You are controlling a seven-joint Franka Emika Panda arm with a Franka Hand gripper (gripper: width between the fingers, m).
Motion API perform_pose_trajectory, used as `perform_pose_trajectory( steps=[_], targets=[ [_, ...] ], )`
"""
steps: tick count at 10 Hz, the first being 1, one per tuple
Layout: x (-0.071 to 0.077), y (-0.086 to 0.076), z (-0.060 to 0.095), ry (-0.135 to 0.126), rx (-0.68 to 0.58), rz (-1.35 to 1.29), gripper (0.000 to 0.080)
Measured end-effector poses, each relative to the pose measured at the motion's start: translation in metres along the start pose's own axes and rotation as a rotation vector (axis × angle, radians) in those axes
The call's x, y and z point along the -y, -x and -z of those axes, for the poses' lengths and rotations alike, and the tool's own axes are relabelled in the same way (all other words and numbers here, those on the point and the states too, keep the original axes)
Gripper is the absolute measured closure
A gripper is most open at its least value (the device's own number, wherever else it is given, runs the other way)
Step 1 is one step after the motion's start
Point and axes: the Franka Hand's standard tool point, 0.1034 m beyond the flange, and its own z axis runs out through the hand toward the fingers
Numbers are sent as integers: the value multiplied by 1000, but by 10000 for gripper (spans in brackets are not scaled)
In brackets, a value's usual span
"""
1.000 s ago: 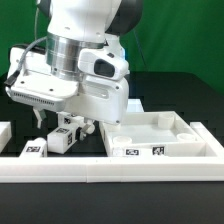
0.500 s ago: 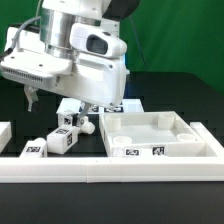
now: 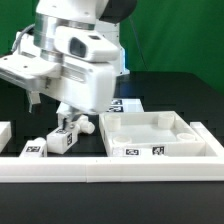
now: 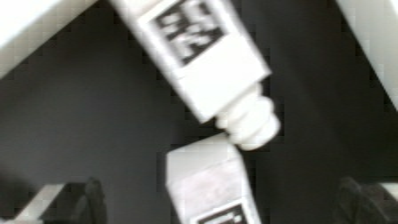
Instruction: Assemble one leg
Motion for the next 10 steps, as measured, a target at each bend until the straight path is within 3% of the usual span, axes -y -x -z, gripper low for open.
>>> perform_pose_trajectory(
  steps=[2, 7, 9, 10],
  targets=[
    [0, 0, 1, 9, -6, -280, 150],
    [-2, -3, 0, 11, -28, -657, 150],
    [-5, -3, 3, 9, -45, -1080, 150],
    [-9, -10, 4, -5, -45, -1273, 150]
  ],
)
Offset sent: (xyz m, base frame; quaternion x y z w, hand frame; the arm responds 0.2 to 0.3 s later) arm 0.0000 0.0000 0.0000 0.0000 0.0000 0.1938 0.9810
